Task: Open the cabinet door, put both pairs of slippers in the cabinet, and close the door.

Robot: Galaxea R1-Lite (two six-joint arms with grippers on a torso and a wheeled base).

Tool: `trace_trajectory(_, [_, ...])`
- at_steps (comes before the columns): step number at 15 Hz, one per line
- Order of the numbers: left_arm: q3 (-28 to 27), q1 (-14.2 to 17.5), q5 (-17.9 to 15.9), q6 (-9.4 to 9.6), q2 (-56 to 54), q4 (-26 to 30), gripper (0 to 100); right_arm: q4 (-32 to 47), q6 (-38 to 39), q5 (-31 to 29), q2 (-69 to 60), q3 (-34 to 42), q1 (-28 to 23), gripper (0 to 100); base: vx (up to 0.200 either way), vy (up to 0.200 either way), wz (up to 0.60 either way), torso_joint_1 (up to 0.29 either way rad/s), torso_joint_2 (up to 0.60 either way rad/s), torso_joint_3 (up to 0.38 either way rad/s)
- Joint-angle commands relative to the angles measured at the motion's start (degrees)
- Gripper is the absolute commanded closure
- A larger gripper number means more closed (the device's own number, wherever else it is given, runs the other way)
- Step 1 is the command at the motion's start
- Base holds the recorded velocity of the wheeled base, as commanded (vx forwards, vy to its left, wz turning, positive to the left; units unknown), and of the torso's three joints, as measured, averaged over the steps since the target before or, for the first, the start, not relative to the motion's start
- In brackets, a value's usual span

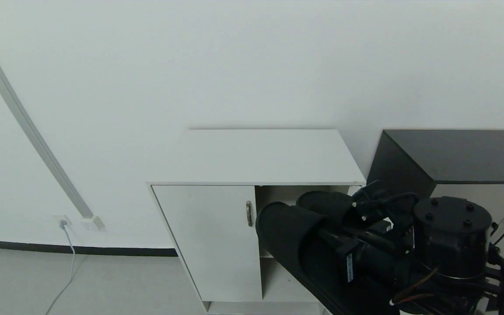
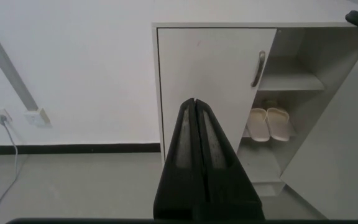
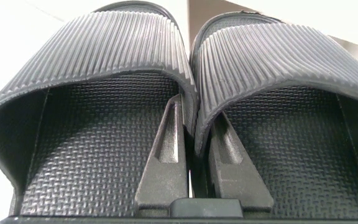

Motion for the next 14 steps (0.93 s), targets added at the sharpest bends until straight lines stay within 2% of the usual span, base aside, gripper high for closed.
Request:
trace_trajectory(1, [0.0,0.0,0.0,-0.01,0.0,0.0,100,0.0,0.1,0.1,0.2,0.0,0.0,100,0.000,0.000,0.00,0.000,0.00,0.000])
trace_trajectory(6, [0.0,0.0,0.1,0.08,0.0,0.0,100,-0.6,0.0,0.1,0.2,1.1,0.0,100,0.000,0.000,0.00,-0.043,0.10,0.059])
trace_trajectory(14, [0.0,0.0,0.1,0.08,0.0,0.0,100,-5.9,-1.8,-0.1,1.0,4.0,0.7,100,0.000,0.000,0.00,-0.221,0.53,0.303])
